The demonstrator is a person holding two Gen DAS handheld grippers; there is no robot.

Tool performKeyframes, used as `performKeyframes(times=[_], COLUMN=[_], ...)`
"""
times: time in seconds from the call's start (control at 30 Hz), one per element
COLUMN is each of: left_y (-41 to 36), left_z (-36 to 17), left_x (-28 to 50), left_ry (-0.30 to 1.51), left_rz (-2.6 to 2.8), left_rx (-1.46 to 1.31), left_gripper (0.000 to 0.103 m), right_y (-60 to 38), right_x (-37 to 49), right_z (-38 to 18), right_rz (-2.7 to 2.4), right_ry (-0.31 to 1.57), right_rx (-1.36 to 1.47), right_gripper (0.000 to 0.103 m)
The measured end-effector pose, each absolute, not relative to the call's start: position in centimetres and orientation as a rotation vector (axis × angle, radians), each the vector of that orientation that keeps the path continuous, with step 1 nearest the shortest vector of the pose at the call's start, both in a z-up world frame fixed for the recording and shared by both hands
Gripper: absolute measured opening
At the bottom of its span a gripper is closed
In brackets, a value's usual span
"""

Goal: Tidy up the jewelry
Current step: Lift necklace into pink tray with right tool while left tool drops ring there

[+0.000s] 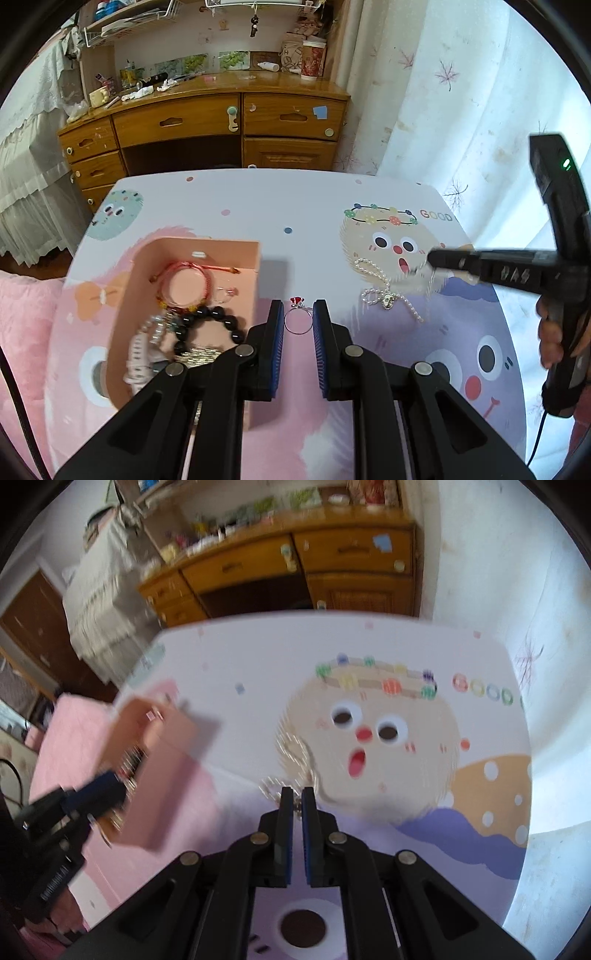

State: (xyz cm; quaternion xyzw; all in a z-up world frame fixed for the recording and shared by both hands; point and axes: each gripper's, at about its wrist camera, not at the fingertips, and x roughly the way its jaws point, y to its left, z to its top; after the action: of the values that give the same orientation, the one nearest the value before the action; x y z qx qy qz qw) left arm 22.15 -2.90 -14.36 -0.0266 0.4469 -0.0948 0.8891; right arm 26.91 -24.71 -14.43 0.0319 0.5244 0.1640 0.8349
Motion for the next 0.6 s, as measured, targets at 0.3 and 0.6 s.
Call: performKeyframes(times=[0.3, 0.6], left_y=[1.8, 6.5], left_z=[-10.5, -7.6], left_x=[21.5, 21.3], left_ry=[0.890, 0.847], left_rz=[-0.210, -0.208], left_rx=[-0.024, -0.020], left_gripper=[0.014, 0.014], right_y=[-21.4, -16.3], right_x=[26.6, 26.8], right_z=[-7.5, -1.0], right_rz=[0.359, 0.417], right_ry=[0.947, 0.783], right_rx=[0.084, 0.091], right_gripper=[0.004, 0.004])
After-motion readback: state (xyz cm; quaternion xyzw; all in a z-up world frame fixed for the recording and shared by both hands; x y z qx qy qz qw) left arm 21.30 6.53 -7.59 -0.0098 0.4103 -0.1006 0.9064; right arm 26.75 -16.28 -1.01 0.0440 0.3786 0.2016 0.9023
